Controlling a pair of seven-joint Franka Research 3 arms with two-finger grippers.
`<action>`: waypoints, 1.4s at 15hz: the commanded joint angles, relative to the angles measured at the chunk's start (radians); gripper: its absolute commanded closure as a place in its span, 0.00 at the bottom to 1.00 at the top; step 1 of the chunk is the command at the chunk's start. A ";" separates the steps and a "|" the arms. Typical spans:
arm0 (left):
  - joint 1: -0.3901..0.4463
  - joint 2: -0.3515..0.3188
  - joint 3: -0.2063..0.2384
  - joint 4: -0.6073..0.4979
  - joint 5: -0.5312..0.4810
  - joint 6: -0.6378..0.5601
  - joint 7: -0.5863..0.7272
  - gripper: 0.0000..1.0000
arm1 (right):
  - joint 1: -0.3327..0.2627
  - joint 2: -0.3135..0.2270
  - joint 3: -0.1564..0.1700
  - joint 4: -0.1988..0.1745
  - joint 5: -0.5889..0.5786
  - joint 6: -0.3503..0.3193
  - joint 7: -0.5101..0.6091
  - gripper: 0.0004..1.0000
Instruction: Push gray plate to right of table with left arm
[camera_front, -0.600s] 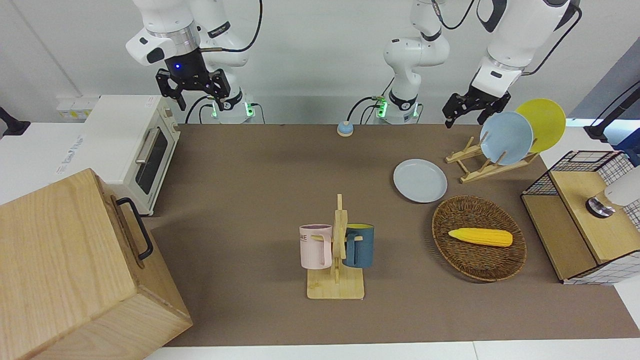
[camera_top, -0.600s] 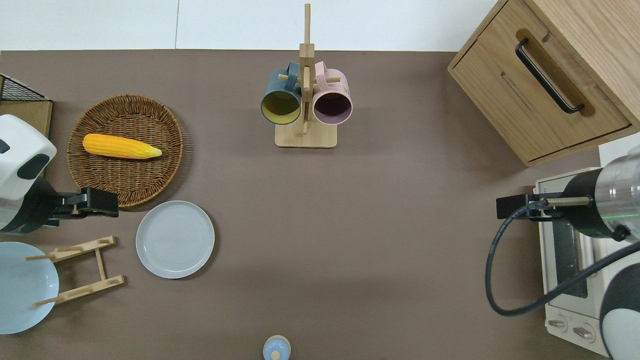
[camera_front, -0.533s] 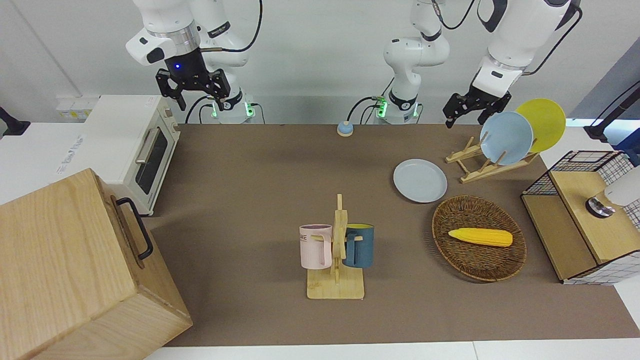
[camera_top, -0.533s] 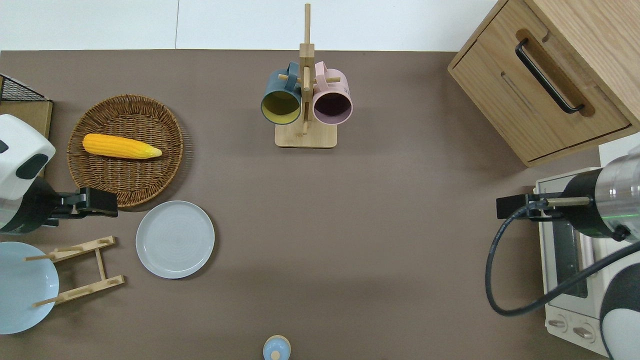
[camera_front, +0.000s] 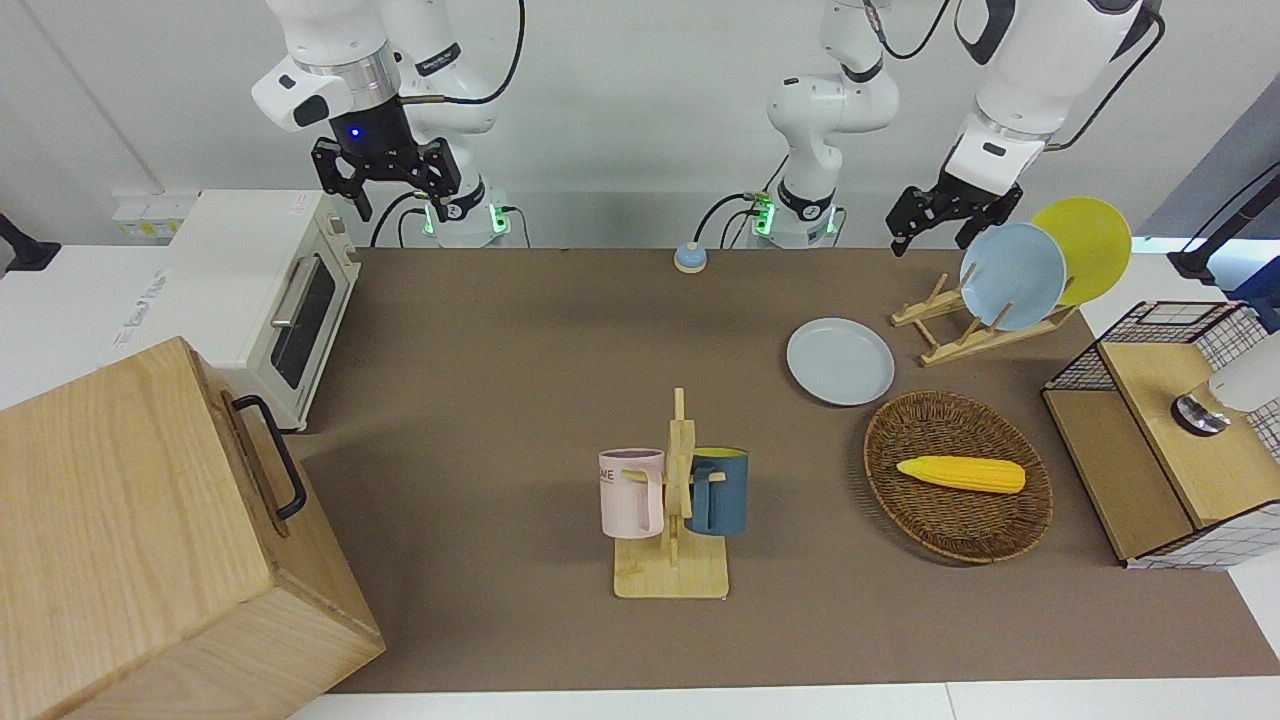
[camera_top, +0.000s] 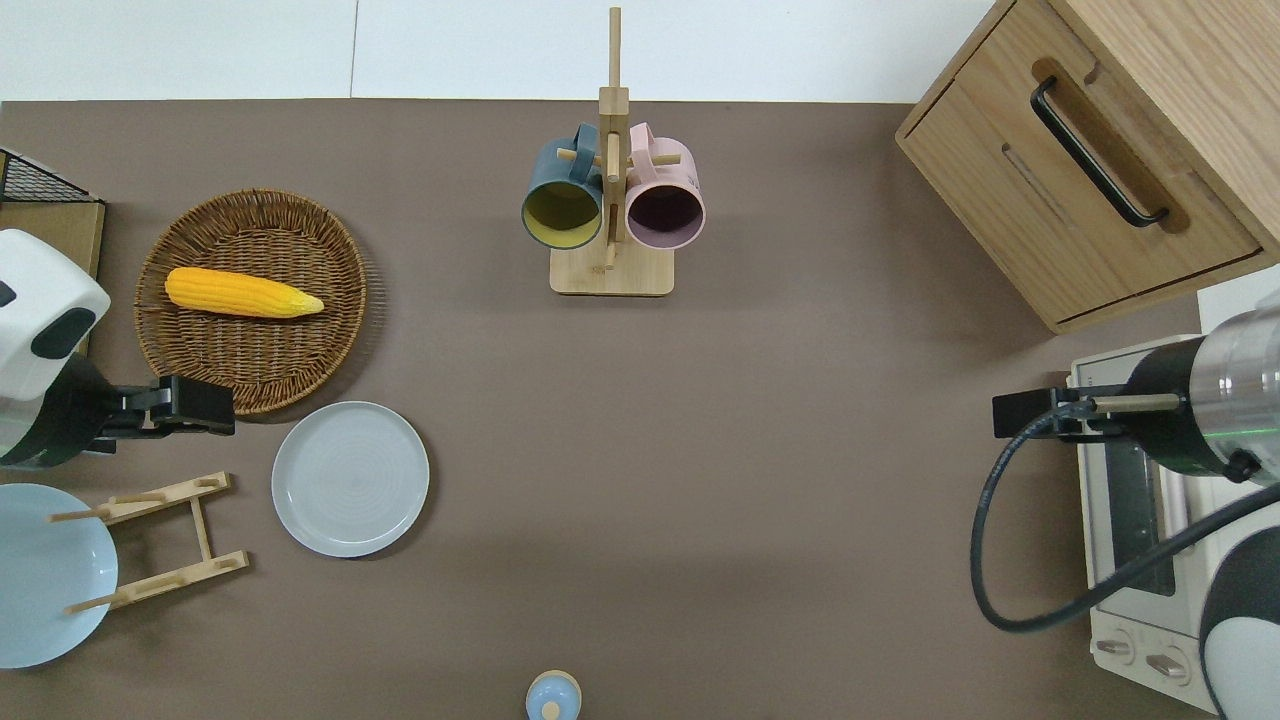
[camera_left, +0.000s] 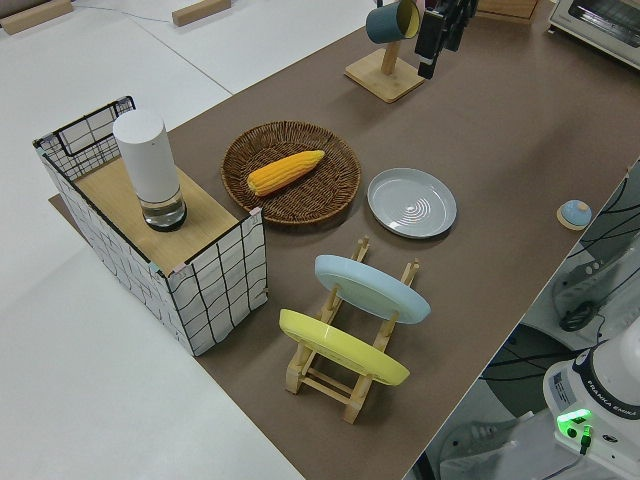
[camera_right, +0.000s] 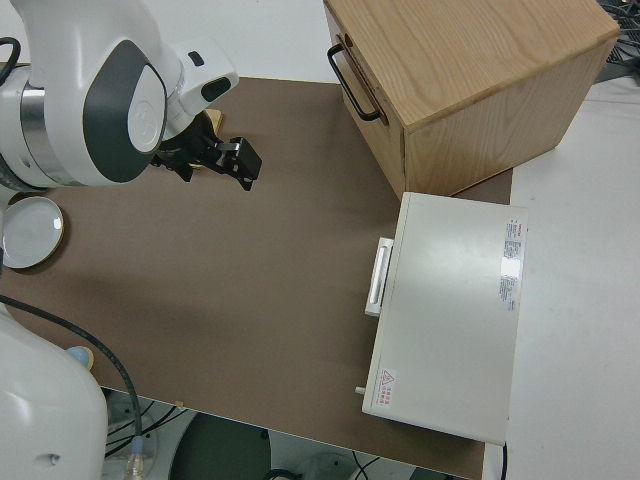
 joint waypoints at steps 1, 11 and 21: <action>-0.005 -0.001 0.015 0.004 0.018 -0.024 0.009 0.01 | -0.025 -0.027 0.015 -0.027 0.021 0.000 0.012 0.00; 0.000 0.000 0.015 -0.096 0.017 0.016 0.006 0.01 | -0.025 -0.027 0.015 -0.027 0.021 0.000 0.010 0.00; 0.006 0.000 0.058 -0.255 0.017 0.168 0.019 0.01 | -0.025 -0.027 0.015 -0.027 0.021 0.000 0.010 0.00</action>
